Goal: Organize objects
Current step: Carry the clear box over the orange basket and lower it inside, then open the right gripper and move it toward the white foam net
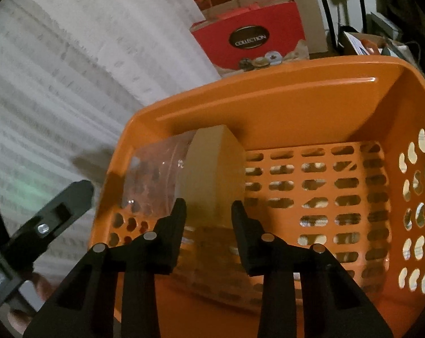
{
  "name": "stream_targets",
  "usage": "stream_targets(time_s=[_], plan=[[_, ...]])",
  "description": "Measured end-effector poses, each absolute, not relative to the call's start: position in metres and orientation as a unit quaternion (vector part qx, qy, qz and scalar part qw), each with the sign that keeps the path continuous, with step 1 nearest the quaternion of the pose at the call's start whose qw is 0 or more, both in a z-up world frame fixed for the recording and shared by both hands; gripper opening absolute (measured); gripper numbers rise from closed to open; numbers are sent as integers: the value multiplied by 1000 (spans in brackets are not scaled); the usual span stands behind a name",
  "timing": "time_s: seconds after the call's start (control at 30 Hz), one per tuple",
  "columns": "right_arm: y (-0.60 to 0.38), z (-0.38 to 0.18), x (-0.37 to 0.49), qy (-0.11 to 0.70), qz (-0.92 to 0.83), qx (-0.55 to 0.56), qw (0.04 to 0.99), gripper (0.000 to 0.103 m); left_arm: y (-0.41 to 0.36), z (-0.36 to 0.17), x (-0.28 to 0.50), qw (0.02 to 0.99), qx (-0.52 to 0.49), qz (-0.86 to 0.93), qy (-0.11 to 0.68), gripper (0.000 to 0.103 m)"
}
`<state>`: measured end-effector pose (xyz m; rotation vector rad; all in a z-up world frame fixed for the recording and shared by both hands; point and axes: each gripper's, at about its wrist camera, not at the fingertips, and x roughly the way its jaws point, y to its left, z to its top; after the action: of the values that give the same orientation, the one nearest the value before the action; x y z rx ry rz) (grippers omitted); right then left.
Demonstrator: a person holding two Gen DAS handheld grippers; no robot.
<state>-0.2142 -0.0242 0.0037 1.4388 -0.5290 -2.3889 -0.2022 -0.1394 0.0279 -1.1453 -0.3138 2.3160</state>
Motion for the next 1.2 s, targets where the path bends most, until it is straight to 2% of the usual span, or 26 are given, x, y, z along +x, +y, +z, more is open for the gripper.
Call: stream_targets(time_s=[0.27, 0.3, 0.33, 0.4, 0.5, 0.67, 0.73, 0.87, 1.2], plan=[[-23, 6, -212, -181, -832, 500, 155, 33, -133, 27, -191, 279, -432, 849, -120, 52], [-19, 10, -208, -178, -836, 496, 154, 33, -131, 28, -187, 281, -431, 849, -117, 58], [-14, 15, -204, -172, -842, 488, 153, 33, -127, 29, -183, 283, -429, 850, -111, 69], [-6, 26, -195, -158, -852, 476, 149, 39, -120, 34, -175, 288, -420, 854, -106, 76], [10, 44, -178, -133, -871, 453, 133, 56, -106, 40, -163, 306, -414, 851, -102, 81], [40, 67, -149, -105, -892, 427, 102, 68, -80, 46, -150, 326, -414, 845, -89, 84], [55, 73, -136, -97, -899, 419, 87, 71, -72, 47, -145, 332, -415, 843, -88, 96], [78, 78, -119, -87, -906, 410, 60, 80, -50, 52, -132, 342, -413, 840, -84, 100], [161, 79, -72, -101, -912, 398, -11, 86, 13, 55, -109, 376, -423, 823, -57, 101]])
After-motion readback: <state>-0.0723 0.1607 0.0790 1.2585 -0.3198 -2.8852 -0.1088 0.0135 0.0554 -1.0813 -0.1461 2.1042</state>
